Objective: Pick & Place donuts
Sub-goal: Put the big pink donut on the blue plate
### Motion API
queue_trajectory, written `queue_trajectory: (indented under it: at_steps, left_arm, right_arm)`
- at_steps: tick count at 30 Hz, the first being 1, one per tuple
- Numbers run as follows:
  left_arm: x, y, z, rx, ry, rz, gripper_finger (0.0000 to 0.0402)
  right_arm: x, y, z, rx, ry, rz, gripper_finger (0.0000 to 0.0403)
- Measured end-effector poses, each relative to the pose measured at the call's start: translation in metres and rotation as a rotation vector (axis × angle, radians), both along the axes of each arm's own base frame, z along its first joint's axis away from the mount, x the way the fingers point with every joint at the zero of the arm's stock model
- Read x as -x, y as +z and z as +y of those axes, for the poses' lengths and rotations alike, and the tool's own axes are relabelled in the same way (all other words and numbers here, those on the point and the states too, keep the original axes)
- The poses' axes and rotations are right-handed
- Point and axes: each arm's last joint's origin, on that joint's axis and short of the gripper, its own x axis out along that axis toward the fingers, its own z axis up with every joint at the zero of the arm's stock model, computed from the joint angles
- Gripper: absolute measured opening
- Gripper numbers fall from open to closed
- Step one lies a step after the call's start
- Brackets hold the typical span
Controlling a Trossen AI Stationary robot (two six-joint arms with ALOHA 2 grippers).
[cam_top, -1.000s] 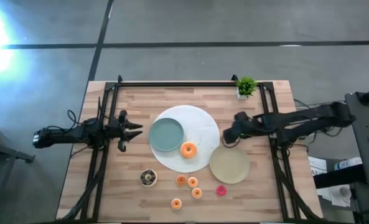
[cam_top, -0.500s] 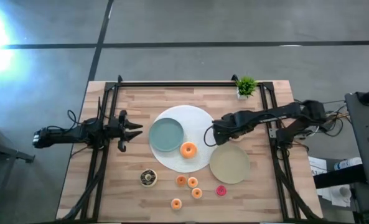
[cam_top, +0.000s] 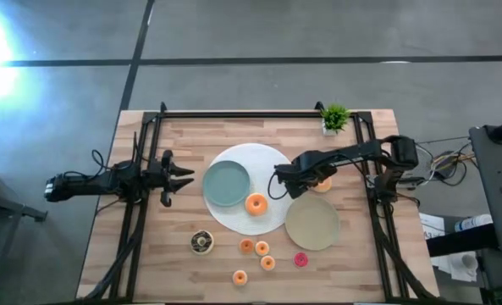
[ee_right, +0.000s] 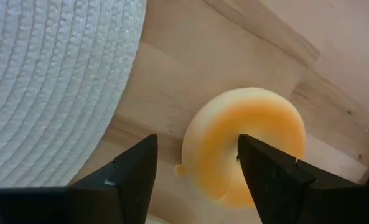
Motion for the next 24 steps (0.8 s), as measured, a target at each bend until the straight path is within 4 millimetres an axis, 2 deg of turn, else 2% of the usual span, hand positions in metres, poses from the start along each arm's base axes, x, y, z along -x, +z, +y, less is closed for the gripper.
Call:
queue_trajectory:
  at_steps: [9, 18, 24]
  left_arm:
    - [0.000, 0.000, 0.000, 0.000, 0.000, 0.000, 0.0098]
    - [0.000, 0.000, 0.000, 0.000, 0.000, 0.000, 0.0098]
    - [0.000, 0.000, 0.000, 0.000, 0.000, 0.000, 0.0098]
  right_arm:
    - [0.015, 0.003, 0.004, 0.015, -0.065, 0.006, 0.0179]
    - [0.012, 0.002, 0.004, 0.017, -0.058, -0.022, 0.0197]
    - [0.019, -0.009, 0.005, 0.013, -0.059, -0.008, 0.0192]
